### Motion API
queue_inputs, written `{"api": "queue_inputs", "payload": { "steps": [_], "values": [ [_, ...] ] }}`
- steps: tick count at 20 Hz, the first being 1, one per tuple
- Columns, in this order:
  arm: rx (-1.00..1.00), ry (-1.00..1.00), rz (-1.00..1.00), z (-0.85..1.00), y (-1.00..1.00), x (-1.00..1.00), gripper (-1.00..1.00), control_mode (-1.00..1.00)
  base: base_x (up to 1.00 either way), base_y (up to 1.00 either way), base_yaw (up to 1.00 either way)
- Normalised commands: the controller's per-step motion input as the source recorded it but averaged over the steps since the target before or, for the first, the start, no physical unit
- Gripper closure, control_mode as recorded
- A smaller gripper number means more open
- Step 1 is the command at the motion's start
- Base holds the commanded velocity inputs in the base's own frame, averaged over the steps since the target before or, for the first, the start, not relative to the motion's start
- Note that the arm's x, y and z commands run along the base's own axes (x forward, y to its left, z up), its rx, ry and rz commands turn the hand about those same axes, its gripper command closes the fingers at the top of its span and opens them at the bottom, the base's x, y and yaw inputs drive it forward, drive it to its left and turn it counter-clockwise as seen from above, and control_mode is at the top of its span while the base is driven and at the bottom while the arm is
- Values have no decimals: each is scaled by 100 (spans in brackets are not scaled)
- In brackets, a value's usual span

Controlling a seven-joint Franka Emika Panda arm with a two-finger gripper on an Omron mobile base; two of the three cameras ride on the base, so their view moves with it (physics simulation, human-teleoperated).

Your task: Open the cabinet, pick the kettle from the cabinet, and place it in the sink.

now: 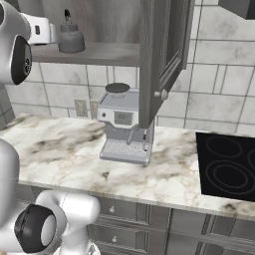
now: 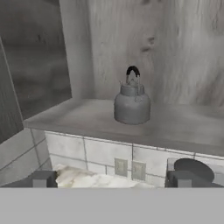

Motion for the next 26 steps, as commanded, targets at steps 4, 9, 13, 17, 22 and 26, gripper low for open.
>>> {"api": "queue_inputs", "payload": {
  "steps": [4,9,13,17,22,26],
  "values": [
    [-8,-12,-13,0,-15,30,-100,-100,0,0,0],
    [-1,-7,-8,0,-14,34,-100,-100,0,0,0],
    [0,-2,-1,0,-8,36,-100,-100,0,0,0],
    [0,-2,0,0,-1,34,-100,-100,0,0,0],
    [0,0,0,0,0,30,-100,-100,0,0,0],
    [0,0,0,1,2,34,-100,-100,0,0,0]
  ]
}}
